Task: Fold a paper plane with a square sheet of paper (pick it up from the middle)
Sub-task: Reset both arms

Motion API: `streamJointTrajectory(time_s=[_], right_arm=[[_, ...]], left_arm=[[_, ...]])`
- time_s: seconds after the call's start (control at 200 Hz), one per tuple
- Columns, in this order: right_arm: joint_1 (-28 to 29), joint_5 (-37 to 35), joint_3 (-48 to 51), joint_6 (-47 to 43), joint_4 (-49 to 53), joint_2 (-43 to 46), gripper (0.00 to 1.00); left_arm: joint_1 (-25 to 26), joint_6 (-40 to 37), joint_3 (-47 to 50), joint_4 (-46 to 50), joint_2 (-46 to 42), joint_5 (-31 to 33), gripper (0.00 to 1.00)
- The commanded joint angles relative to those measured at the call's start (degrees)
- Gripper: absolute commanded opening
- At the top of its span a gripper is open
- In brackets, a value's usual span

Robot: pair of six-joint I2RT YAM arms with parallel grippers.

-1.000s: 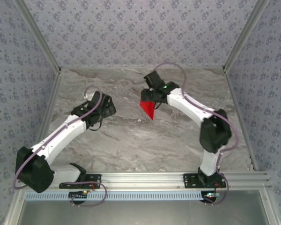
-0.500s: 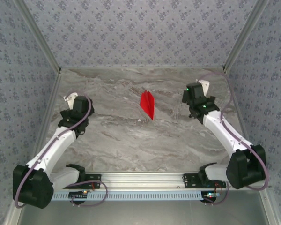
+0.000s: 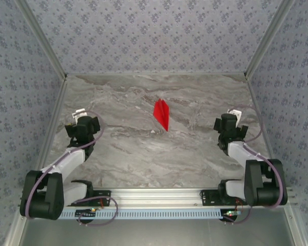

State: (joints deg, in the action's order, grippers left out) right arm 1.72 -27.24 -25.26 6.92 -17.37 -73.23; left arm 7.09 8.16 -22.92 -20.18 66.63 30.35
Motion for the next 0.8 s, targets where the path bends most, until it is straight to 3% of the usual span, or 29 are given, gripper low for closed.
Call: streamJointTrajectory(time_s=[0.0,0.105,0.235,0.345,0.66,0.794], right_arm=[[-0.74,6.35,2.2,-4.76,-14.14,-2.09,1.0],[-2.03,12.3,3.1,-6.4,-18.79,-3.71,1.0],[-2.59,16.21,6.54,-5.91,-27.99,-6.24,1.0],[-2.48,18.44,6.05,-6.54,-29.78,-9.03,1.0],[-1.1,18.5,4.5,-8.46,-31.42,-13.99,1.0],[-2.42,19.05,3.8,-6.92,-29.96,-14.0,1.0]], left_arm=[[-2.64,-3.71,3.55,-14.81,2.61,-9.74,0.99],[-5.29,-3.28,5.46,-21.76,4.56,-17.41,0.99],[-6.68,-4.51,5.6,-25.52,7.92,-21.2,0.99],[-7.73,-4.73,5.27,-29.01,11.91,-23.23,0.99],[-7.86,-5.29,3.01,-33.22,20.85,-24.48,0.99],[-7.43,-5.19,-0.11,-27.36,21.04,-22.26,0.99]])
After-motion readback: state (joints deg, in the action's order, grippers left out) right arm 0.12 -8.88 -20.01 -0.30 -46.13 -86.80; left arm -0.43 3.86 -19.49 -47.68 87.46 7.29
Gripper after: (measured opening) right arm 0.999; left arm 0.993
